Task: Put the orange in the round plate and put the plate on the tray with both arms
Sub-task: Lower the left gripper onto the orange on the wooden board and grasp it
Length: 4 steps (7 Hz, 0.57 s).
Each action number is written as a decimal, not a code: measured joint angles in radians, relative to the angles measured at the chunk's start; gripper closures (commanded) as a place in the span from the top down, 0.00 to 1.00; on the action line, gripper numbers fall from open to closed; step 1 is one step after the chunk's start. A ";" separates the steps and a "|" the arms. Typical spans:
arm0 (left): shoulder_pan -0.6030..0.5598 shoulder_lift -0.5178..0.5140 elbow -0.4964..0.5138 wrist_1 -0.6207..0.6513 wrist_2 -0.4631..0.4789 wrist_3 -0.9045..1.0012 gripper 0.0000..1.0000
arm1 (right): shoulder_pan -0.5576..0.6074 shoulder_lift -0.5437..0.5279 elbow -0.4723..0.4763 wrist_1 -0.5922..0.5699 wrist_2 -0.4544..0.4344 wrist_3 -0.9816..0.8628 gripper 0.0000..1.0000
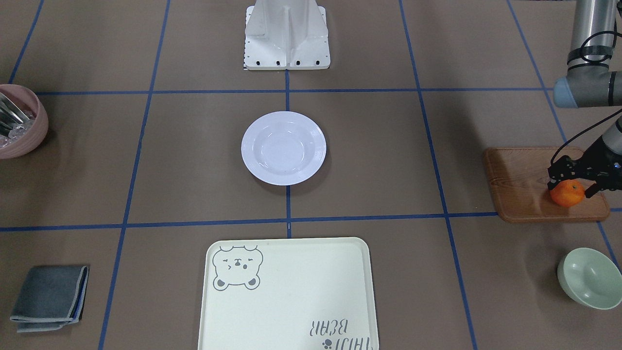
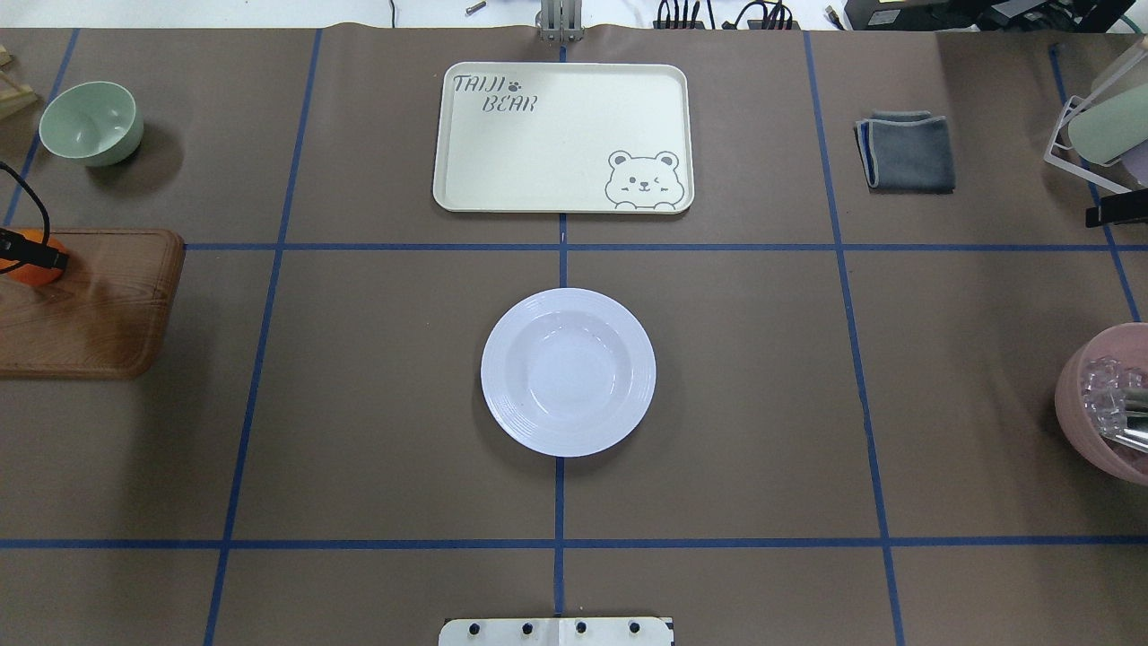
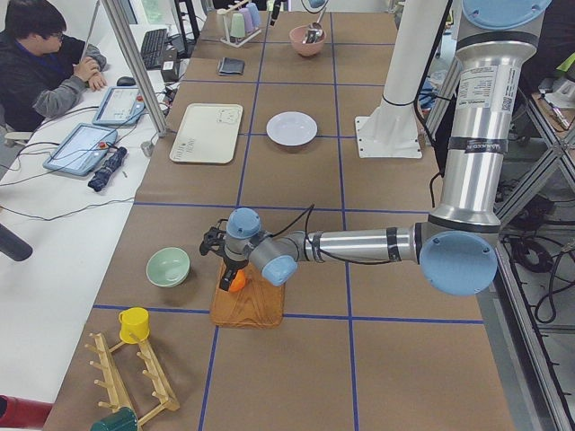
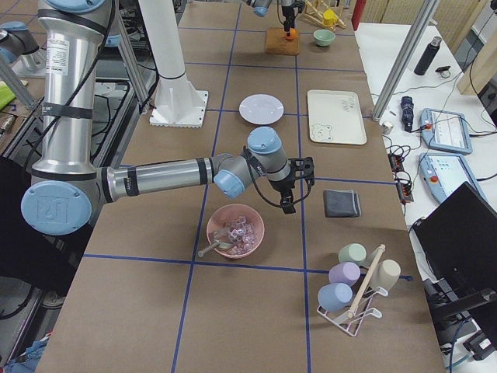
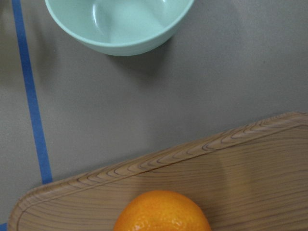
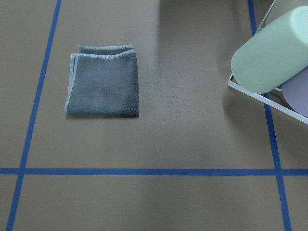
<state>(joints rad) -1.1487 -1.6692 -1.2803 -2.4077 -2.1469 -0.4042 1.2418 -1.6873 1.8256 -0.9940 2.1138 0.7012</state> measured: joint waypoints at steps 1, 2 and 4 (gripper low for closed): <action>0.015 -0.009 0.024 -0.019 0.014 0.000 0.37 | -0.001 0.000 0.000 0.000 0.000 0.000 1.00; 0.023 -0.012 0.034 -0.027 0.021 0.000 0.00 | -0.002 0.001 -0.001 0.000 0.000 0.000 1.00; 0.027 -0.012 0.026 -0.031 0.023 0.004 0.00 | -0.002 0.001 -0.001 0.000 0.001 0.001 1.00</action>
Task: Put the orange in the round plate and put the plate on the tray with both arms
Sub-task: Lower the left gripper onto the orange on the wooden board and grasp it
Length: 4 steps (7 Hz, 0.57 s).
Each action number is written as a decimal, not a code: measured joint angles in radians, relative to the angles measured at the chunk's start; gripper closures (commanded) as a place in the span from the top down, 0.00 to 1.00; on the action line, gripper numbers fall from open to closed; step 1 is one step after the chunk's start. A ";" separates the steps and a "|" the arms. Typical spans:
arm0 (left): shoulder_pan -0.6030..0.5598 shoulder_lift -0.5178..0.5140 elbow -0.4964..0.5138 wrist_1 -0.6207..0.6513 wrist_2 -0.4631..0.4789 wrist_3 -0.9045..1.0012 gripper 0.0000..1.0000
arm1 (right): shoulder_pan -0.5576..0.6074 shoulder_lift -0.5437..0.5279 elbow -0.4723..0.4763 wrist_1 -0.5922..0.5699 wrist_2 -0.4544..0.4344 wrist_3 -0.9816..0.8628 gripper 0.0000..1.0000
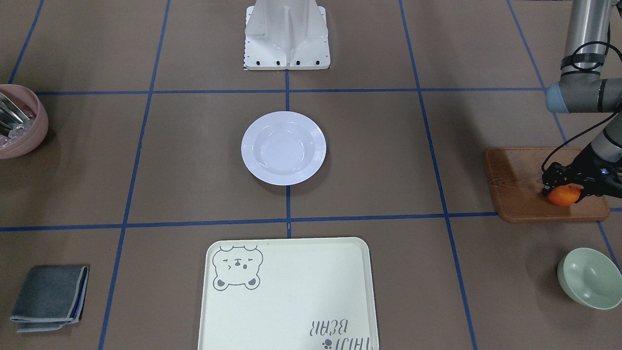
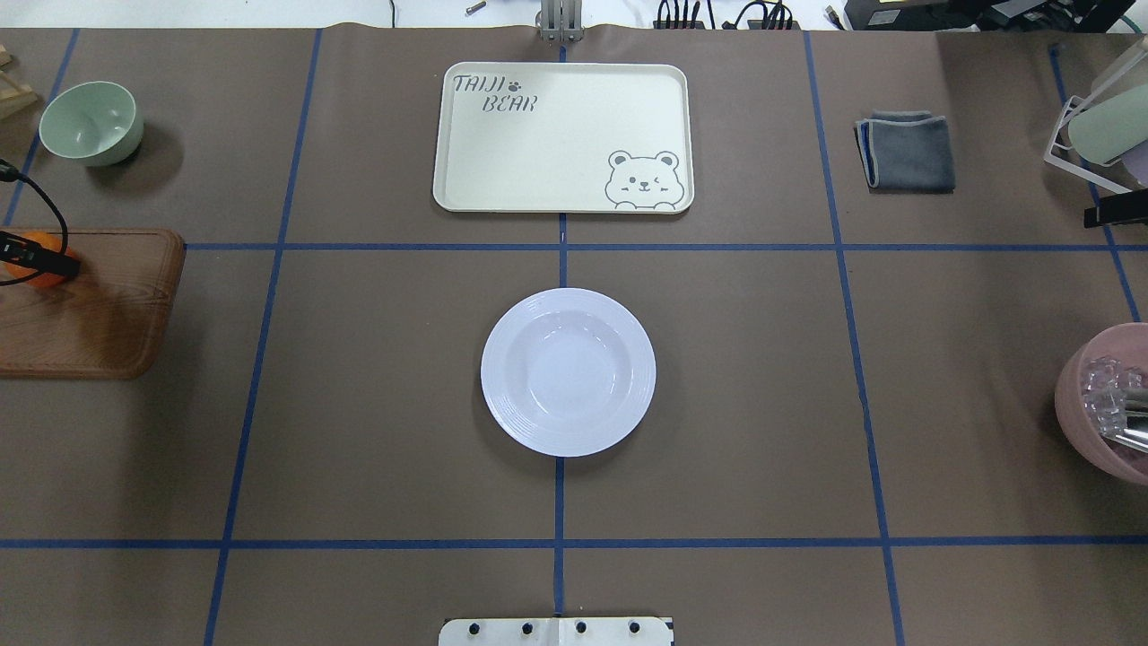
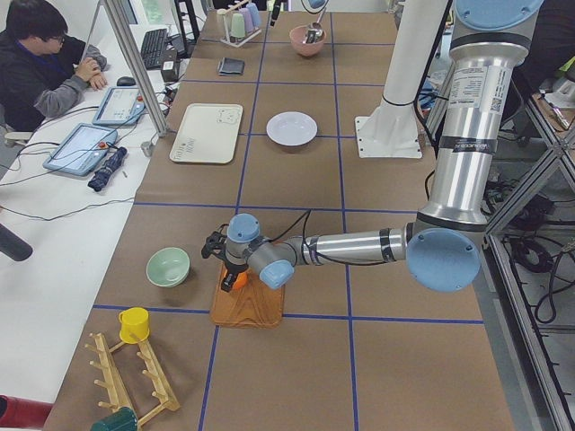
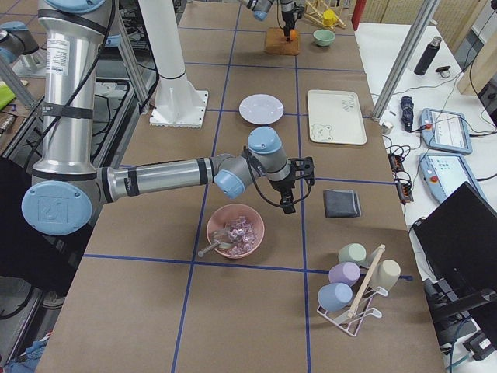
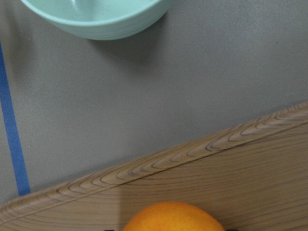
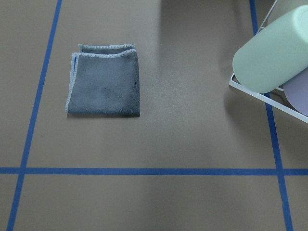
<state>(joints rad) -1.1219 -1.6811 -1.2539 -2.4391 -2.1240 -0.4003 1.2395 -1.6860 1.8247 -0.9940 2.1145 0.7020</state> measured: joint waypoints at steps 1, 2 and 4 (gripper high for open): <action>0.000 -0.002 -0.025 0.004 -0.012 -0.001 0.00 | 0.000 0.000 0.000 0.000 0.000 0.000 1.00; -0.003 -0.011 -0.061 0.016 -0.043 -0.018 0.00 | 0.000 0.000 -0.001 0.001 0.001 0.000 1.00; -0.005 -0.058 -0.157 0.044 -0.098 -0.193 0.00 | 0.000 0.000 0.000 0.002 0.005 0.000 1.00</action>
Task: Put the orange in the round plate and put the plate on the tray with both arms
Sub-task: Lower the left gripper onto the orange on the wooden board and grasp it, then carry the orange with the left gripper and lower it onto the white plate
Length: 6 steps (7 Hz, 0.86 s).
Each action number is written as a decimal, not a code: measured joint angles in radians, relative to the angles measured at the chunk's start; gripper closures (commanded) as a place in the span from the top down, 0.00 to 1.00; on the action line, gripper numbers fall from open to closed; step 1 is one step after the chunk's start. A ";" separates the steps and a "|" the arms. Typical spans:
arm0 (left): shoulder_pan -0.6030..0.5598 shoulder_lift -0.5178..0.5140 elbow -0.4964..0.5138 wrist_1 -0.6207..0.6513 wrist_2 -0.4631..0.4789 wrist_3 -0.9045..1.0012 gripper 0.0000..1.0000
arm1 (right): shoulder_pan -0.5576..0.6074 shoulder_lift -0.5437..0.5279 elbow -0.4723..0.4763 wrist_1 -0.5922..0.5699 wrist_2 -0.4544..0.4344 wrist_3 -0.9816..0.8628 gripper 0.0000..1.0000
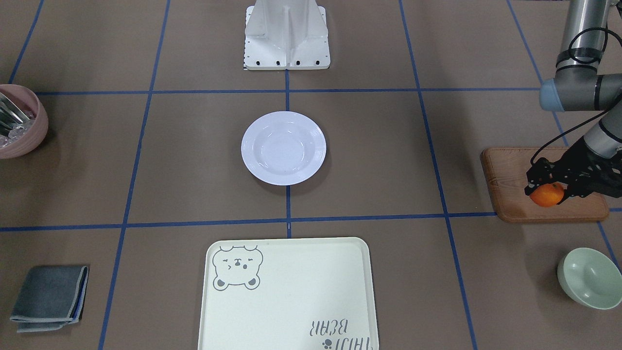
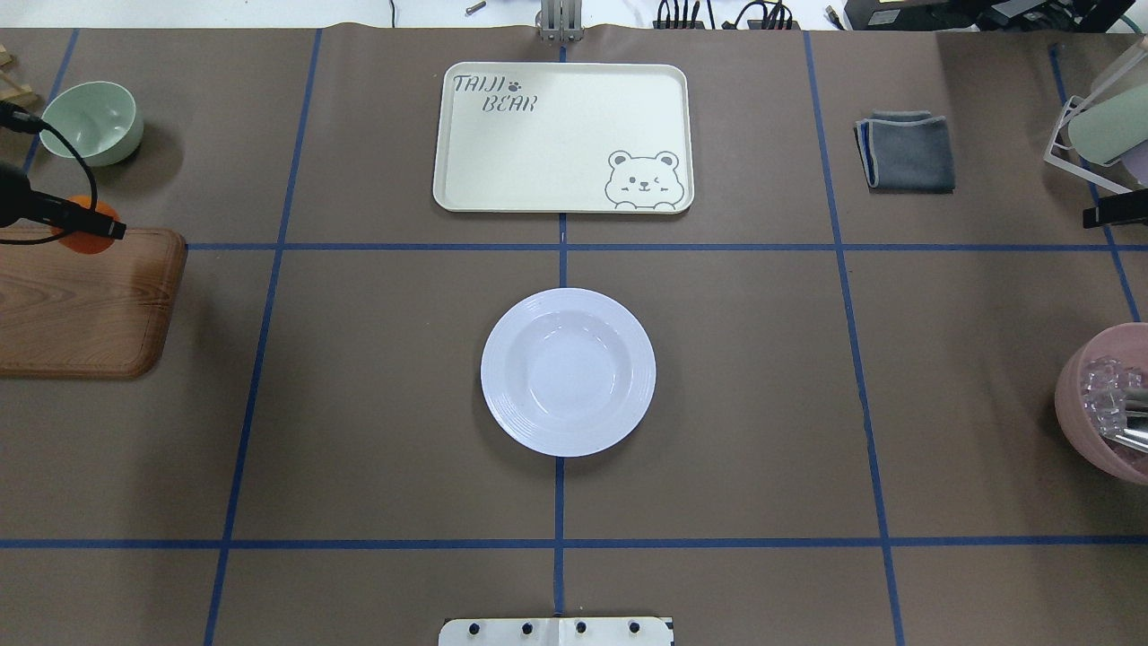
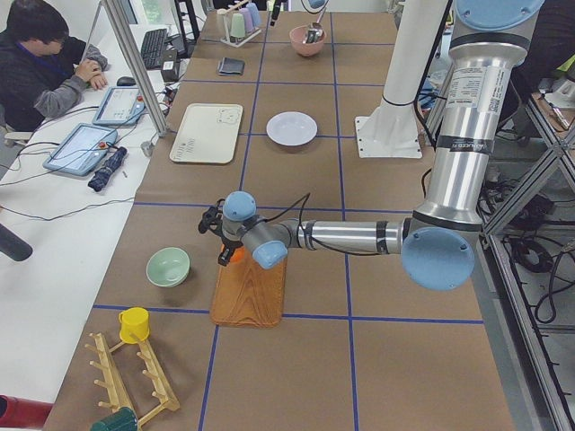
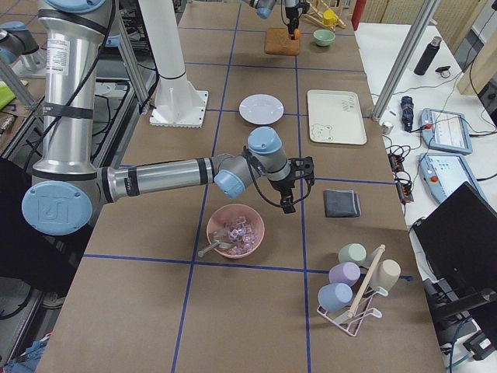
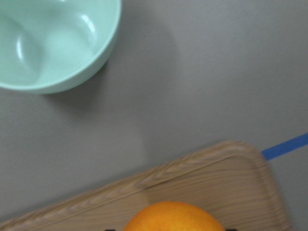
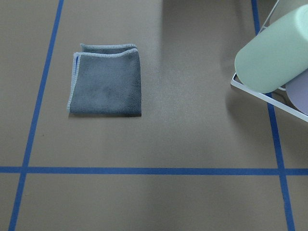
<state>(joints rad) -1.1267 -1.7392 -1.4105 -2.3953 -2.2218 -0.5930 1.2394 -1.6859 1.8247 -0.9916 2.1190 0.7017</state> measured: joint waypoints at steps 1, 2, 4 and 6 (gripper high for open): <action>0.020 -0.033 -0.046 0.006 0.001 -0.114 0.00 | 0.000 0.000 0.000 0.000 0.001 0.000 1.00; 0.070 -0.065 -0.090 0.016 0.029 -0.213 0.00 | 0.000 0.001 0.001 0.001 0.001 -0.001 1.00; 0.230 -0.186 -0.182 0.177 0.160 -0.389 0.00 | -0.002 0.002 0.001 0.001 0.003 0.000 1.00; 0.421 -0.350 -0.216 0.361 0.325 -0.560 0.00 | -0.004 0.002 0.001 0.001 0.004 0.001 1.00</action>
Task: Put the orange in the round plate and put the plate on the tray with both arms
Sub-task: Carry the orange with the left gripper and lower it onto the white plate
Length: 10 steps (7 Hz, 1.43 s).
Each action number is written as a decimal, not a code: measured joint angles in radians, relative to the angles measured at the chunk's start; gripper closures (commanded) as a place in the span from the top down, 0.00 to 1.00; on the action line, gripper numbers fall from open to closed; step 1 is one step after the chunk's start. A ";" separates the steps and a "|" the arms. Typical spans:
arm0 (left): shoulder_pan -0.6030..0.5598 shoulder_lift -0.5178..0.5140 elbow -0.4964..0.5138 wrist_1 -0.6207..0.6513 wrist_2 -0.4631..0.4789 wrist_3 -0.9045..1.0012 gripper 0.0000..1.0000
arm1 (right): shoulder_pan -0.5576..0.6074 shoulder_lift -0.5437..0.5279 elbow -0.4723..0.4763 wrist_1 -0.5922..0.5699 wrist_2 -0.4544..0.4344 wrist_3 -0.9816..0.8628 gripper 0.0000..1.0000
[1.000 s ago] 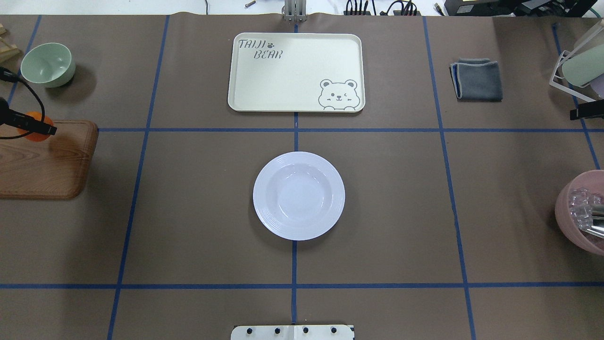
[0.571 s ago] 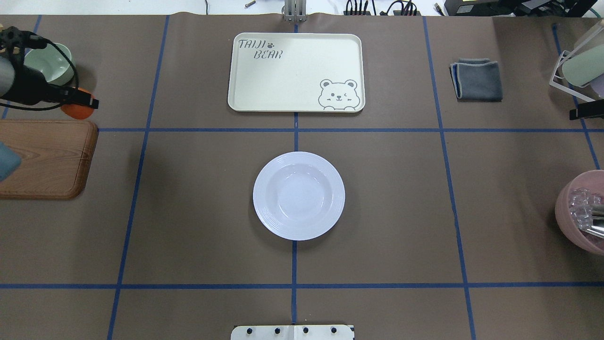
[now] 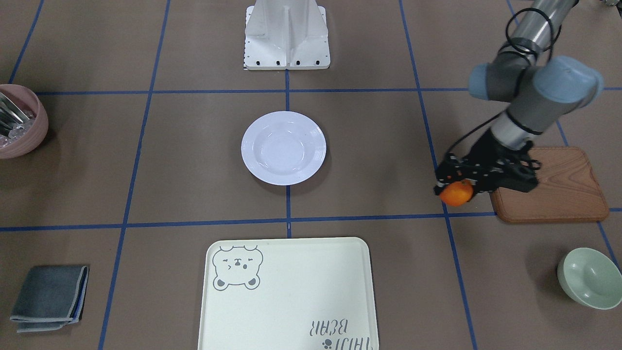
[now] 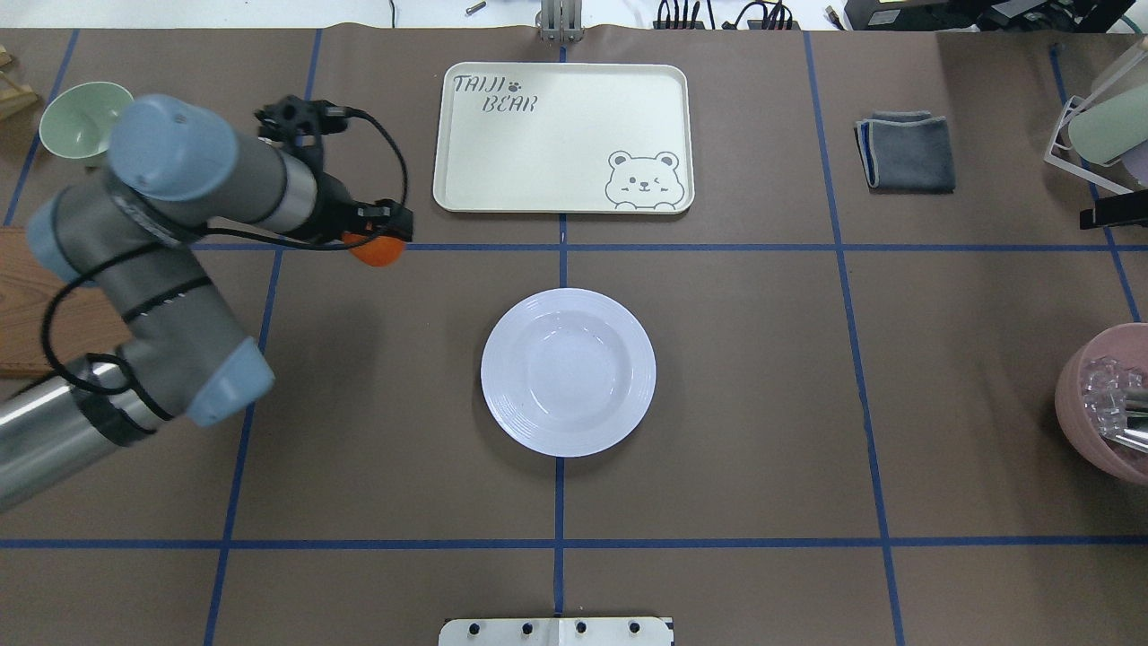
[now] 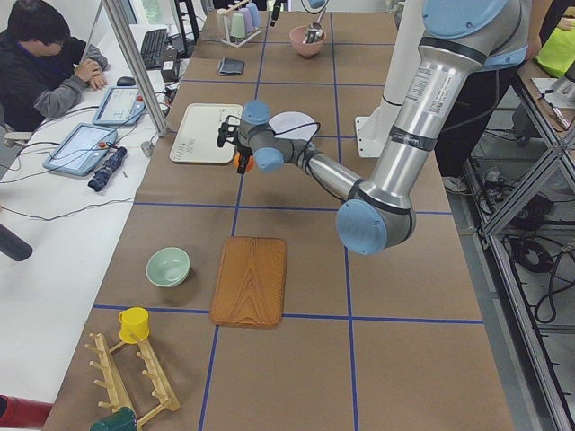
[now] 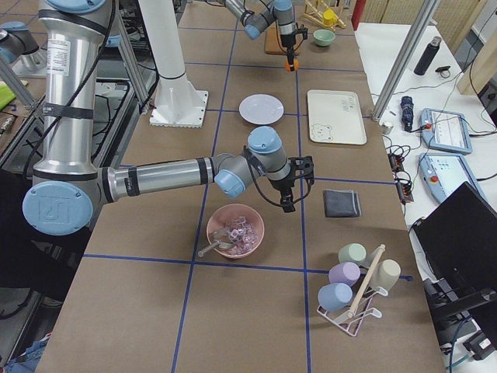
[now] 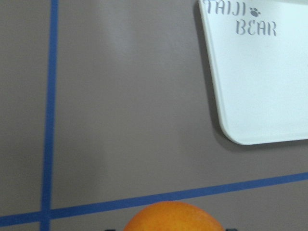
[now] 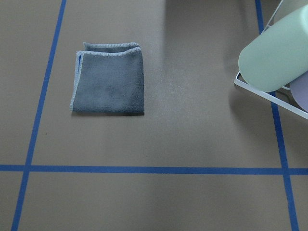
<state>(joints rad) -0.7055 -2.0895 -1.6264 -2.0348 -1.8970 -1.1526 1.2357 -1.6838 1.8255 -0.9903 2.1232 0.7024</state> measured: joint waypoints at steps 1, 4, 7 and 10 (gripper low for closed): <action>0.086 -0.089 -0.002 0.097 0.075 -0.081 0.00 | -0.001 0.001 0.000 0.000 0.001 0.000 1.00; 0.275 -0.236 0.040 0.271 0.257 -0.198 0.00 | -0.005 0.001 0.000 0.001 0.003 0.000 1.00; 0.330 -0.311 0.144 0.277 0.295 -0.223 0.72 | -0.007 0.001 0.000 0.001 0.003 0.000 1.00; 0.353 -0.314 0.155 0.274 0.340 -0.222 0.99 | -0.009 0.002 0.000 0.001 0.003 0.000 1.00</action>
<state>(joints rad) -0.3520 -2.4034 -1.4717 -1.7605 -1.5570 -1.3750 1.2265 -1.6818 1.8254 -0.9894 2.1261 0.7026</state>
